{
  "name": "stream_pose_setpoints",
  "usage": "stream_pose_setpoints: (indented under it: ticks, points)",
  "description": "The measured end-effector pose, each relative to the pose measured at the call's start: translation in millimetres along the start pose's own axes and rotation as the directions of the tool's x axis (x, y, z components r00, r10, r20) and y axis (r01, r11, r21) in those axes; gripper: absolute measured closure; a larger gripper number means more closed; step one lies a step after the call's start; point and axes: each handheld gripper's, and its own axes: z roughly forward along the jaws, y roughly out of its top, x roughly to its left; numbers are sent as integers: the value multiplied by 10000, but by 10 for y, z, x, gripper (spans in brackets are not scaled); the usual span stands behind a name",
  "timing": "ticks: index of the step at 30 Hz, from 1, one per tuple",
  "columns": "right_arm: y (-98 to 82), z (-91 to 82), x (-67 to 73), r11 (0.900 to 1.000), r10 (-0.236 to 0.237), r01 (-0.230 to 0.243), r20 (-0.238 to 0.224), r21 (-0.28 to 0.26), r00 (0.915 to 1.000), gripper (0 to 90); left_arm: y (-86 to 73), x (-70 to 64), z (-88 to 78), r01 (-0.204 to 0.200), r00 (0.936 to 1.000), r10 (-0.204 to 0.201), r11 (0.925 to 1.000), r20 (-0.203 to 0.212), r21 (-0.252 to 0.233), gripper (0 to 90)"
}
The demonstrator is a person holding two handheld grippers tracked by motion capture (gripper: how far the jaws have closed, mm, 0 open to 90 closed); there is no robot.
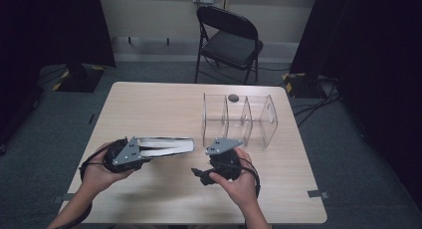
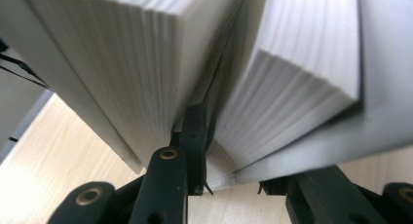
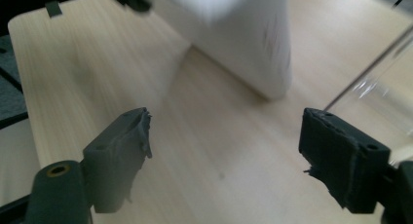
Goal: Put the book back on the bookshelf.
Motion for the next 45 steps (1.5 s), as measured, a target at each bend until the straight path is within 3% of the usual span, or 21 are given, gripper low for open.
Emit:
stream_pose_setpoints:
  ticks: [2,7,10,16,22,30,36,41,45]
  points:
    - [-162,76,-26,9992,284,-280,-114,288,9995,173,8,29,-18,247,9996,-247,9997,113,-43,707]
    - [-494,275,-60,9906,856,-831,-185,1090,9962,174,82,103,-63,404,9987,-414,9986,287,342,736]
    - [-637,374,-63,9872,865,-839,-130,1355,9962,173,105,166,-71,659,9964,-680,9969,501,430,743]
    - [-725,444,-70,9845,947,-922,-97,1494,9955,173,130,269,-67,1270,9892,-1310,9900,653,619,747]
    - [-826,522,-74,9802,955,-946,31,1739,9954,158,136,320,-63,1540,9848,-1588,9856,697,699,748]
    - [-877,549,-76,9894,353,-392,300,1402,9989,125,128,335,-58,1559,9834,-1609,9858,836,631,750]
    - [-921,581,-88,9953,555,-586,418,771,9976,121,134,328,-73,1521,9833,-1580,9860,902,685,751]
    - [-920,583,-87,9952,578,-608,411,771,9975,120,136,332,-88,1398,9843,-1472,9871,978,782,751]
    - [-920,583,-87,9951,583,-613,411,776,9975,120,129,321,-87,1489,9805,-1553,9870,1206,602,751]
